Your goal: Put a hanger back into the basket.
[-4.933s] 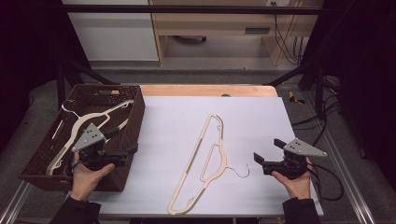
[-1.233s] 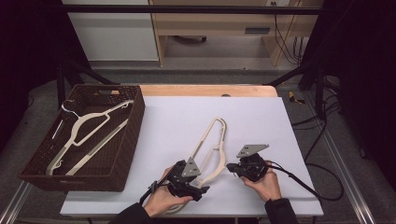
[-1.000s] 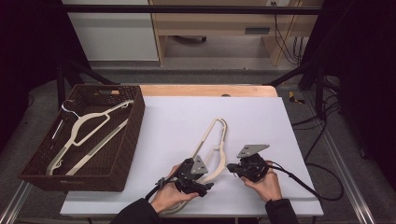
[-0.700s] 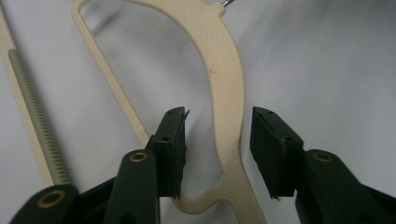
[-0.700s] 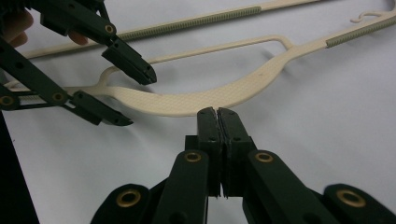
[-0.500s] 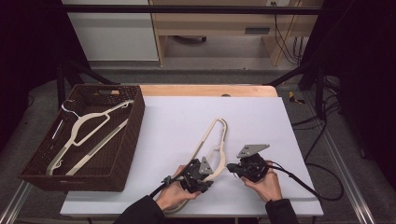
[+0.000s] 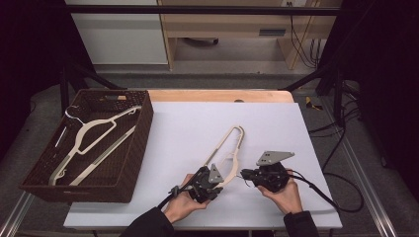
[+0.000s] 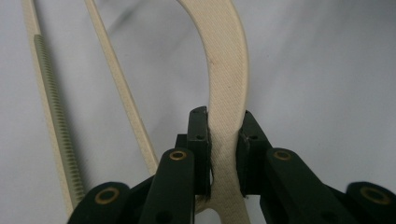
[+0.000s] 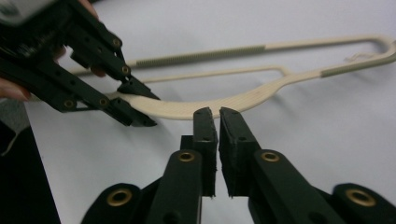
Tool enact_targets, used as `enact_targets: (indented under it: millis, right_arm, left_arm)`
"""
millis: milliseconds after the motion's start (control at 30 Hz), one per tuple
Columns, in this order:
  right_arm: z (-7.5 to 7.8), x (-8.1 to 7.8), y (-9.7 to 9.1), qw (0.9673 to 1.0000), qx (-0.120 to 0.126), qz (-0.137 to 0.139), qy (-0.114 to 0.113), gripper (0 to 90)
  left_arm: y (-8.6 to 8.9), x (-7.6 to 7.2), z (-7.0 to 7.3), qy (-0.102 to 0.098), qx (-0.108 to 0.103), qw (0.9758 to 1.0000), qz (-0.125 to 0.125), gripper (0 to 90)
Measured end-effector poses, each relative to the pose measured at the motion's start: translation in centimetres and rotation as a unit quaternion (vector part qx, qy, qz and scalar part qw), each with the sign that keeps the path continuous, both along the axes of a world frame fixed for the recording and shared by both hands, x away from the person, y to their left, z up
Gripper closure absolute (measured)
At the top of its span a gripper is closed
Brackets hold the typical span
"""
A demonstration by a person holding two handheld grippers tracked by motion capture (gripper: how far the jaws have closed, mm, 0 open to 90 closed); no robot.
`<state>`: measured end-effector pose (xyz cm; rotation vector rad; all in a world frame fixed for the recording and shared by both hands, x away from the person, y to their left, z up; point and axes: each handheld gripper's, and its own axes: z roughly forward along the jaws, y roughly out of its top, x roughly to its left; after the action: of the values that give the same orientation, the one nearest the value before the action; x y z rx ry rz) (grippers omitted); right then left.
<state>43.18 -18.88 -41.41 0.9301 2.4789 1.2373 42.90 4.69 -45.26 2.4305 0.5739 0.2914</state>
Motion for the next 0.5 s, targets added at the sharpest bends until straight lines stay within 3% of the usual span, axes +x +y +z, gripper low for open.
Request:
enact_targets:
  millis: [100,267,400,500]
  right_arm:
    - [1.3,-0.5,-1.2,0.9987,0.027,-0.017,-0.039,75.0]
    - [2.5,-1.0,-3.4,0.9916,0.056,-0.066,-0.096,64.8]
    - [2.5,-1.0,-5.2,0.9836,0.075,-0.117,-0.116,58.2]
    - [2.3,-0.9,-6.0,0.9806,0.079,-0.136,-0.116,55.2]
  left_arm:
    - [0.4,-0.1,0.4,-0.011,0.002,0.9999,0.004,79.0]
    - [1.0,-0.3,1.3,-0.019,-0.007,0.9997,0.009,79.6]
    - [1.8,-0.3,2.2,-0.029,-0.012,0.9994,0.011,80.3]
    - [2.5,-0.2,2.9,-0.038,-0.019,0.999,0.017,80.9]
